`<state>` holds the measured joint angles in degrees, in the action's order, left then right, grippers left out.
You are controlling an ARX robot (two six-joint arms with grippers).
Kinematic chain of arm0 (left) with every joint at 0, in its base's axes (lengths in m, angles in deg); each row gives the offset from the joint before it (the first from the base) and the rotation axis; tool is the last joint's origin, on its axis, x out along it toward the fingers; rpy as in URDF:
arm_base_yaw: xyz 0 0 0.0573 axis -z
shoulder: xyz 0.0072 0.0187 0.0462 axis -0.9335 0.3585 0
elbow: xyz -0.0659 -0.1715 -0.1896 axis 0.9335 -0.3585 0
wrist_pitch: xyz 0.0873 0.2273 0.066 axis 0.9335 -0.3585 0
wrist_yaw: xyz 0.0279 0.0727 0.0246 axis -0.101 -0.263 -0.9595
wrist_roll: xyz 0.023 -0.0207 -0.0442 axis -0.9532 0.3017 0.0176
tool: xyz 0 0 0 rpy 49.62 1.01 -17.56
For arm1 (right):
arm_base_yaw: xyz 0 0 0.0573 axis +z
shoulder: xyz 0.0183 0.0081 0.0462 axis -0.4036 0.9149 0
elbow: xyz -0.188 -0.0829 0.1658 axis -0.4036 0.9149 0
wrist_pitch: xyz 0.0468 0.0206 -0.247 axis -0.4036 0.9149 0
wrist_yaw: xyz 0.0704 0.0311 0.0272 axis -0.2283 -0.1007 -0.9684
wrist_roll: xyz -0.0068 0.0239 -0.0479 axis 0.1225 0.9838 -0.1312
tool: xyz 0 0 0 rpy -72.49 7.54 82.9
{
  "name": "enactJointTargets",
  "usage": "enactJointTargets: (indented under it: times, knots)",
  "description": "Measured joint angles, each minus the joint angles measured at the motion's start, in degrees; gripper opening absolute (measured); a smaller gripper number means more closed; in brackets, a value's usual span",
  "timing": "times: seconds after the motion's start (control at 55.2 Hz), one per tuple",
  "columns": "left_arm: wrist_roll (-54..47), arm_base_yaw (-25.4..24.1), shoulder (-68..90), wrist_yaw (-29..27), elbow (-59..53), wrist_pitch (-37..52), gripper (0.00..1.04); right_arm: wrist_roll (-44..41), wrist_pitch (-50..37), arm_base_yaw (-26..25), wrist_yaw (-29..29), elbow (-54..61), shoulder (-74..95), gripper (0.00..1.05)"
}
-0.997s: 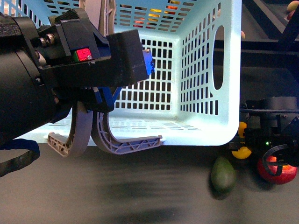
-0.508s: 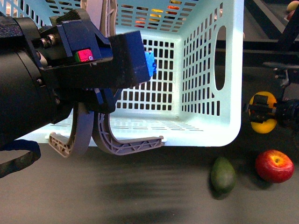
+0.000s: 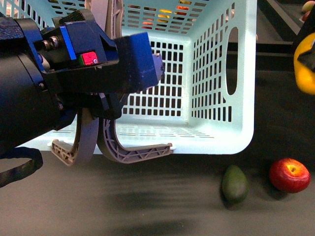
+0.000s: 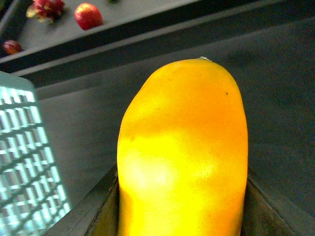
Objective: Pick mango with right arm and hold basket with left
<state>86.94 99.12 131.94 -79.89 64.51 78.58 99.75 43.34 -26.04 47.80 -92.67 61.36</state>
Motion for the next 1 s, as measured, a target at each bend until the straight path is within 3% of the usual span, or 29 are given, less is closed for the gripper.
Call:
enactJointTargets:
  times: [0.218,0.526,0.925,0.997]
  knots:
    - [0.0,0.0,0.0,0.0,0.0,0.0,0.08,1.1,6.2,10.1,-1.3,0.8,-15.3,0.56]
    - [0.0,0.0,0.0,0.0,0.0,0.0,0.08,1.2,8.5,23.9,4.6,-5.7,-12.0,0.56]
    - [0.0,0.0,0.0,0.0,0.0,0.0,0.08,1.2,9.5,27.4,7.9,-10.5,-3.8,0.57]
    - [0.0,0.0,0.0,0.0,0.0,0.0,0.08,1.1,9.3,27.5,8.1,-10.5,-3.6,0.66]
